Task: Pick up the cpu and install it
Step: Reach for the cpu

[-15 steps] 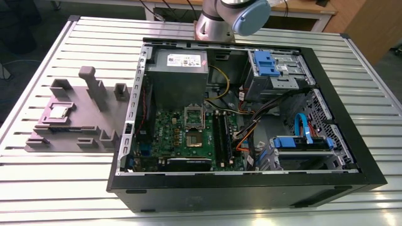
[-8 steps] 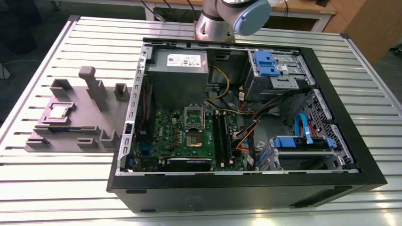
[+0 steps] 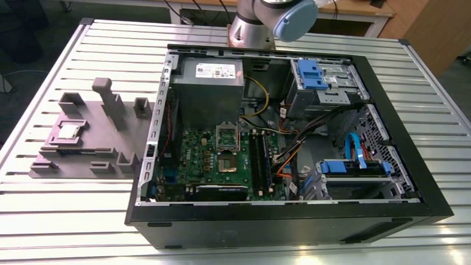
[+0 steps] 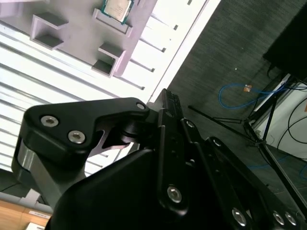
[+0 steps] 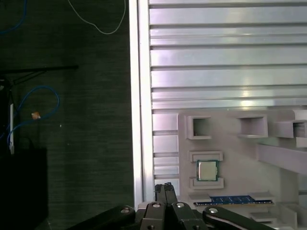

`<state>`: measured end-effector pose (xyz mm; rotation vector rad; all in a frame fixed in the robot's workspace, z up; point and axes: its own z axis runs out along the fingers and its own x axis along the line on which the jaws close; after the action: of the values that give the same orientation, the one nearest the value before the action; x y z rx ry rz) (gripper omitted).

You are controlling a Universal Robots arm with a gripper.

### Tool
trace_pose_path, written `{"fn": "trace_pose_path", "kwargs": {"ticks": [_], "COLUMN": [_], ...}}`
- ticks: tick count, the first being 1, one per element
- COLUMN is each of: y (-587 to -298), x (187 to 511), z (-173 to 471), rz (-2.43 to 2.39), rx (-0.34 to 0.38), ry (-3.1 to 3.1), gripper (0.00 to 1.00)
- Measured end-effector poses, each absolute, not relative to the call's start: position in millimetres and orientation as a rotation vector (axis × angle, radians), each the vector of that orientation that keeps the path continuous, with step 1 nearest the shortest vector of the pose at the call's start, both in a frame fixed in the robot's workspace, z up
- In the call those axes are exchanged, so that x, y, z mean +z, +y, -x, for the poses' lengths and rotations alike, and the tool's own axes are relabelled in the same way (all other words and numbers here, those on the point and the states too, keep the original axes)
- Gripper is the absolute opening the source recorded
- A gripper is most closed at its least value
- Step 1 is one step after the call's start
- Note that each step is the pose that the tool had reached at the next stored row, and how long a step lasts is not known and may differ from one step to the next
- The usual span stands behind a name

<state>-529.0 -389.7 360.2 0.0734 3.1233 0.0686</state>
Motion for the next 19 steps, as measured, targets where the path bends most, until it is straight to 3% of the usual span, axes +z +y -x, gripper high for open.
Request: {"fn": "trace_pose_path", "kwargs": {"ticks": [19], "y": [-390], "x": [367], "z": [504], "rz": [-0.075], "rx": [0.068], "ry": [3.124], "gripper": [0.10]}}
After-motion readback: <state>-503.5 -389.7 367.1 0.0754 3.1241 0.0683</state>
